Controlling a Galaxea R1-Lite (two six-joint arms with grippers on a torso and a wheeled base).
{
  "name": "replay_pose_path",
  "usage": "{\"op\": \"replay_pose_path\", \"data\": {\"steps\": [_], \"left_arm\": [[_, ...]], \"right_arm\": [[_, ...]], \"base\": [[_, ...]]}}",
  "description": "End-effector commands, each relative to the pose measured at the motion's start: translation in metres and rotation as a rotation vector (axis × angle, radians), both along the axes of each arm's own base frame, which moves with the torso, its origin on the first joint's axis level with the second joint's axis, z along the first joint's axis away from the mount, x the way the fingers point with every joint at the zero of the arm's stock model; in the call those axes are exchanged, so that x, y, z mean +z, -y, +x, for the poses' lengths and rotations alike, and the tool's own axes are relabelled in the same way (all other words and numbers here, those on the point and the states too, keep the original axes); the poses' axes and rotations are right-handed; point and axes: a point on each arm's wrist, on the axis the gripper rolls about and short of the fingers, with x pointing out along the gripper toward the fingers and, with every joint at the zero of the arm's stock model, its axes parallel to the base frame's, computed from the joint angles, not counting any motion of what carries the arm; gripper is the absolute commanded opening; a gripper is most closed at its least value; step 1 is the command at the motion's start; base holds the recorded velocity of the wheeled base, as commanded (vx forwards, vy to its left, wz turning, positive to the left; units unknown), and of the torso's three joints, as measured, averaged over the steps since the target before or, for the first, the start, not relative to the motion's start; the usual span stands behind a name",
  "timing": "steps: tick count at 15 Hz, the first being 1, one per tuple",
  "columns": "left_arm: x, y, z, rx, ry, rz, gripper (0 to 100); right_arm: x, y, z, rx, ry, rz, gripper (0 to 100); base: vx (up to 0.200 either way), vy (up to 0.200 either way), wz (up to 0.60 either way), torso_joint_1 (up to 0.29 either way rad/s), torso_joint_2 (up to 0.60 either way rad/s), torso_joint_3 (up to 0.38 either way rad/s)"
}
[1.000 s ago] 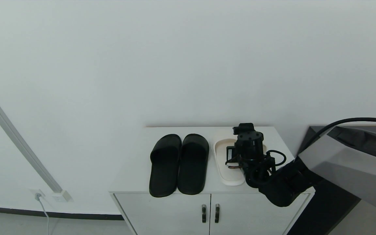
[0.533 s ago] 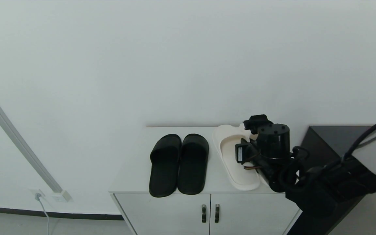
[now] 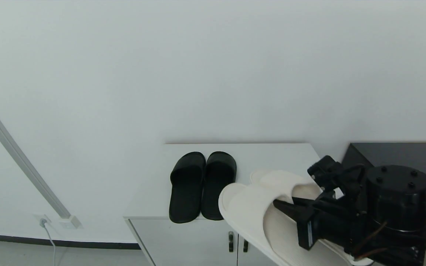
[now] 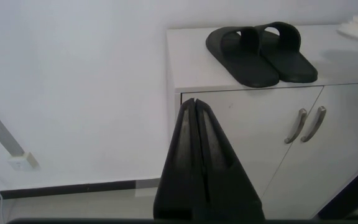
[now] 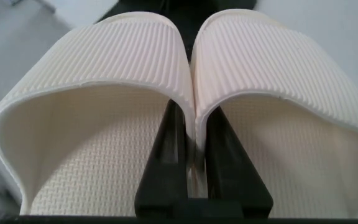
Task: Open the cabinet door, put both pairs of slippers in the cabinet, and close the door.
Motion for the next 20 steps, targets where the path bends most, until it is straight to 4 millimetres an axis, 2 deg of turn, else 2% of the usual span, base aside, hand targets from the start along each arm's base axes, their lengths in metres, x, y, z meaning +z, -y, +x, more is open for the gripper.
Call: {"op": "replay_pose_path", "data": {"steps": [1, 6, 13, 20], "left_arm": [[0.000, 0.000, 0.000, 0.000, 0.000, 0.000, 0], [0.000, 0.000, 0.000, 0.000, 0.000, 0.000, 0], [0.000, 0.000, 0.000, 0.000, 0.000, -0.001, 0], [0.000, 0.000, 0.000, 0.002, 0.000, -0.001, 0]], "right_arm": [[0.006, 0.012, -0.020, 0.046, 0.017, -0.004, 0], [0.001, 0.009, -0.022, 0.071, 0.006, -0.028, 0], [-0.002, 0.008, -0.022, 0.065, 0.000, -0.037, 0], [-0.005, 0.008, -0.022, 0.065, -0.008, -0.045, 0]], "base": [[0.000, 0.000, 0.00, 0.000, 0.00, 0.000], [0.000, 0.000, 0.00, 0.000, 0.00, 0.000], [-0.200, 0.000, 0.00, 0.000, 0.00, 0.000], [0.000, 0.000, 0.00, 0.000, 0.00, 0.000]]}}
